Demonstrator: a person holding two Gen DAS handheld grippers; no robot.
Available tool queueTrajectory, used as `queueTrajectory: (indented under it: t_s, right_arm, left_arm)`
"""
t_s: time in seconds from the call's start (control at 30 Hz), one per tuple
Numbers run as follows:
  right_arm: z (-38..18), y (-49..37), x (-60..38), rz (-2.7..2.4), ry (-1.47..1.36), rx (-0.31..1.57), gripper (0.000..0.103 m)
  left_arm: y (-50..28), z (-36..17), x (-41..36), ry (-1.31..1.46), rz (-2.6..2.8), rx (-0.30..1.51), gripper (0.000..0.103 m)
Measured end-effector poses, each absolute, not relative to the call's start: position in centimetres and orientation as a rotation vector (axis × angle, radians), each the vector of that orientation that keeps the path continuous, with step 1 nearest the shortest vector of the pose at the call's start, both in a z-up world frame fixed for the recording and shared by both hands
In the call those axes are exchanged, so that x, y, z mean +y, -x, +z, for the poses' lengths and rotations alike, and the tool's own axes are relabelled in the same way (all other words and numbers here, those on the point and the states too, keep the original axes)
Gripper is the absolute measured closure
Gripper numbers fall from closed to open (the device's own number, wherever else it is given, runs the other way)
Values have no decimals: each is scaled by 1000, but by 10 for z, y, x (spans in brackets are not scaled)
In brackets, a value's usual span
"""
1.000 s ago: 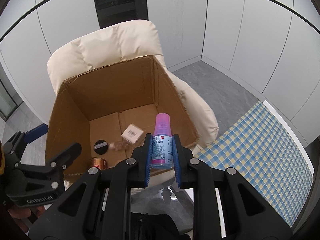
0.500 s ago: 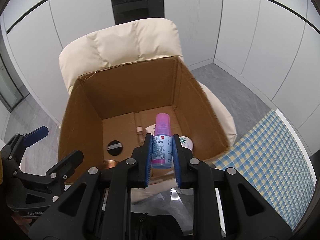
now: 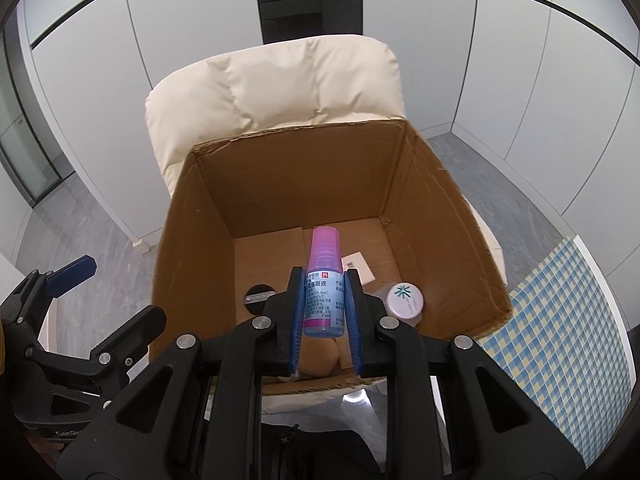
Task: Organize objects
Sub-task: 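Lower the pink spray bottle into the box and open right tool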
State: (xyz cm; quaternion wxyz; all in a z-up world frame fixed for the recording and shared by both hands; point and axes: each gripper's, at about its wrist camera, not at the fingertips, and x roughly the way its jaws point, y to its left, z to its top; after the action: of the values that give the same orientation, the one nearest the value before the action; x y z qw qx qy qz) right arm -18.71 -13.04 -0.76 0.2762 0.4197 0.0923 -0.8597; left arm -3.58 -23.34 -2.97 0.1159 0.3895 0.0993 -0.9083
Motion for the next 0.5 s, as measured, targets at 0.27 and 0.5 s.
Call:
queueTrajectory:
  t_s: [0.27, 0.5]
  right_arm:
    - [-8, 187, -137, -2298, -1120, 240, 83]
    - [-5, 187, -133, -2302, -1093, 214, 41]
  left_arm:
    - [32, -30, -243, -1135, -2644, 311, 0]
    - [34, -32, -240, -1149, -2642, 308, 0]
